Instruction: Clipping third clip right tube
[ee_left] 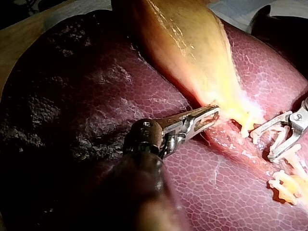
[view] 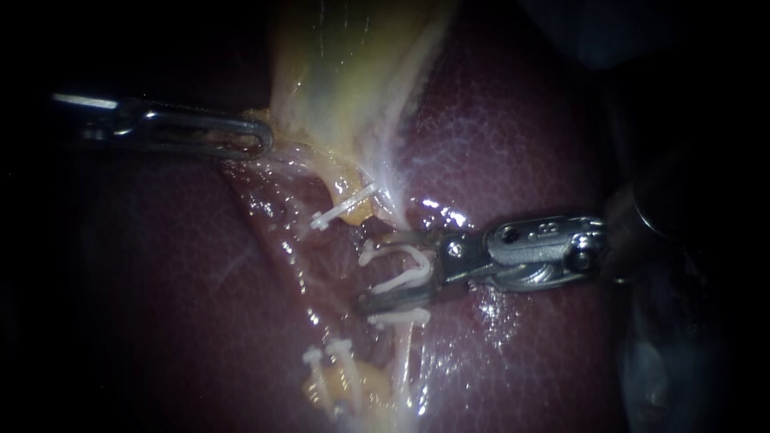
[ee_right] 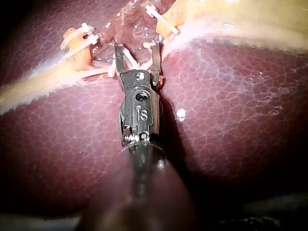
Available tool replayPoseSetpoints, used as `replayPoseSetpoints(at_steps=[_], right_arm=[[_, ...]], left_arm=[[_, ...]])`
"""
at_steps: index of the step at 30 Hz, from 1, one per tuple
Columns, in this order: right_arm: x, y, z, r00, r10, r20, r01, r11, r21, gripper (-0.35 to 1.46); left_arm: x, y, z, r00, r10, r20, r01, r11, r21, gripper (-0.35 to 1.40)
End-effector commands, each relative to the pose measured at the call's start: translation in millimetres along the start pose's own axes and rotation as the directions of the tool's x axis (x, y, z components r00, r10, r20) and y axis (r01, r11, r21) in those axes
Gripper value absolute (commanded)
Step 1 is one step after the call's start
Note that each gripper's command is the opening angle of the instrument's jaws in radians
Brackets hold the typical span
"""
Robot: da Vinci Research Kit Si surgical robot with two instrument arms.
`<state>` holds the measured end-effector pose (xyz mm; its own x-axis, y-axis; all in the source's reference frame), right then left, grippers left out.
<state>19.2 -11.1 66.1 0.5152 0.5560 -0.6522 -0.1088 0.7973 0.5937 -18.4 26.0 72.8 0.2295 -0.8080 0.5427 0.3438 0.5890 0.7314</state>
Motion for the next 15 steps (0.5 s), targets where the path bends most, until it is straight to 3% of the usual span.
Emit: replayPoseSetpoints(at_steps=[1,5,9,15], right_arm=[[0.1,0.0,0.0,1.000,0.001,-0.002,-0.001,1.000,0.000,0.47],[1.0,-0.6,-0.4,0.999,0.005,-0.037,-0.005,1.000,0.007,0.49],[3.1,-1.6,-1.9,0.997,0.029,-0.070,-0.027,0.999,0.029,0.49],[5.7,-3.2,-6.1,0.994,0.046,-0.099,-0.040,0.998,0.055,0.49]], left_arm=[[0.0,0.0,0.0,1.0000,0.000,0.000,0.000,1.000,-0.001,-0.35],[0.0,0.0,0.0,1.0000,0.000,0.000,0.000,1.000,-0.001,-0.35],[0.0,0.0,0.0,1.0000,0.000,0.000,0.000,1.000,-0.001,-0.35],[0.0,0.0,-0.2,1.0000,0.000,0.000,0.000,1.000,0.001,-0.35]])
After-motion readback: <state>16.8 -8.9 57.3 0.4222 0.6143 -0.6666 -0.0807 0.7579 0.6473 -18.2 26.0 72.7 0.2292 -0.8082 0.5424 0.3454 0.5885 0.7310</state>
